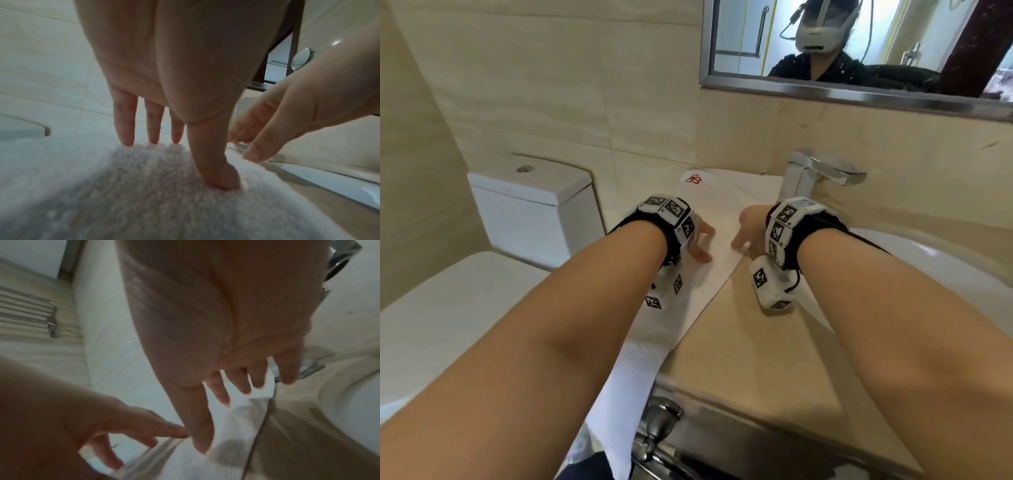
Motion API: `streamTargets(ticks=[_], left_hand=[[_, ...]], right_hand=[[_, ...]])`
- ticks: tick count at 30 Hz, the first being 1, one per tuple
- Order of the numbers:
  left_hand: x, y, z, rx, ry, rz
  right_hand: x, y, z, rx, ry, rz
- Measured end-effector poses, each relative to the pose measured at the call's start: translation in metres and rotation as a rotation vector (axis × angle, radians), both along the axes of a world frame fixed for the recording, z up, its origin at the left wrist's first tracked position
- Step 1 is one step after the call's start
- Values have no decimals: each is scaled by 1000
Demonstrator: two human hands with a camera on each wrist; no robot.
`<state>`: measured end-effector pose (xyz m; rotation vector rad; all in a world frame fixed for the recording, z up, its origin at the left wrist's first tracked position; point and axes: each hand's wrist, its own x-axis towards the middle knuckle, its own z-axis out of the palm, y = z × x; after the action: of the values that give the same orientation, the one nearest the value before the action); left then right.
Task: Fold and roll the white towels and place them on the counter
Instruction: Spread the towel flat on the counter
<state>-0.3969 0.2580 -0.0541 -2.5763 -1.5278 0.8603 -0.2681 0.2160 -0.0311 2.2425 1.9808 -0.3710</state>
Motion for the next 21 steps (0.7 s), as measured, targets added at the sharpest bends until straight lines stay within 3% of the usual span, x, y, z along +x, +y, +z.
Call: streamTargets(ticks=[5, 8, 13, 21], left_hand=[[-17, -2, 3, 21, -165, -38], [-19, 8, 10, 1, -196, -54], [-21, 27, 35, -176, -108, -84], [-18, 38, 25, -229, 108, -185]], right_hand=[[-22, 8, -8, -73, 129, -69], [-27, 17, -3, -130, -15, -37], [-25, 32, -2, -238, -238, -2], [-34, 31, -5, -245, -255, -43]])
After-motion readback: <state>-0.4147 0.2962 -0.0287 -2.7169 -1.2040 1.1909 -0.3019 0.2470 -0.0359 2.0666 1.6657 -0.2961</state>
